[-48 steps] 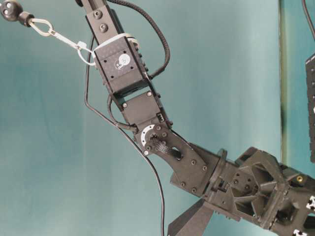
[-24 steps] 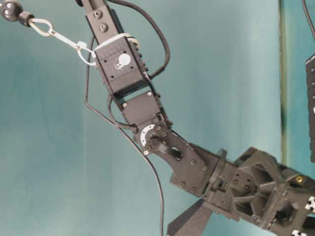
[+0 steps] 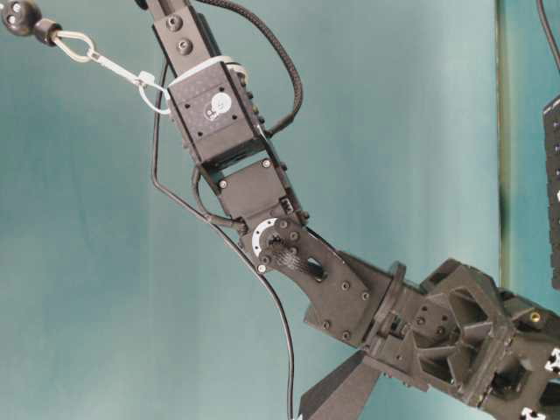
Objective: Pass the USB cable through three rings with both arms.
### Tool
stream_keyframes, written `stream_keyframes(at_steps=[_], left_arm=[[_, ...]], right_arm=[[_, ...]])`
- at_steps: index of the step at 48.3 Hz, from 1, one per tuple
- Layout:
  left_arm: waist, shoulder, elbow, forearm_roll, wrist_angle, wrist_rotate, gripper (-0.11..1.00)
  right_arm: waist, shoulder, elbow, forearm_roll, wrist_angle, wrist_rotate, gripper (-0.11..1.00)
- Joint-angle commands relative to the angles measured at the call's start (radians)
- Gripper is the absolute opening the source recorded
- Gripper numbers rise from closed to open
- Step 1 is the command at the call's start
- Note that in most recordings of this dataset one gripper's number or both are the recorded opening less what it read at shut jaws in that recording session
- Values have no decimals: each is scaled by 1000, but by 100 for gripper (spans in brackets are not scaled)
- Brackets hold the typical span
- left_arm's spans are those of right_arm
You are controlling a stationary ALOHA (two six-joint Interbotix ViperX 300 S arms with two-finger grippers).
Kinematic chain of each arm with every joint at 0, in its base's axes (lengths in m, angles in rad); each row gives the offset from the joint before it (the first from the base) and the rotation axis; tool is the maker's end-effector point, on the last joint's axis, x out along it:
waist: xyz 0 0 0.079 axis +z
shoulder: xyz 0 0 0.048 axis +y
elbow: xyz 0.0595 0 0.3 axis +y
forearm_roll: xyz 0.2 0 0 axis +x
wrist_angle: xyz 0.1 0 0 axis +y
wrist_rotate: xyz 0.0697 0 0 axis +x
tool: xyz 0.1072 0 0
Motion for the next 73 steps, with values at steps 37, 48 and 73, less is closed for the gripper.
stream_keyframes(at_steps=[37,48,73], left_arm=[[14,43,-8,0,-49,55,37],[14,52,-18,0,-51,71,22],[14,54,-18,2,-64,74,22]], right_arm=[[3,-23,-5,6,-37,5,-9],[3,-23,-3,6,-40,6,-9],[17,-26,-5,6,-49,0,-6]])
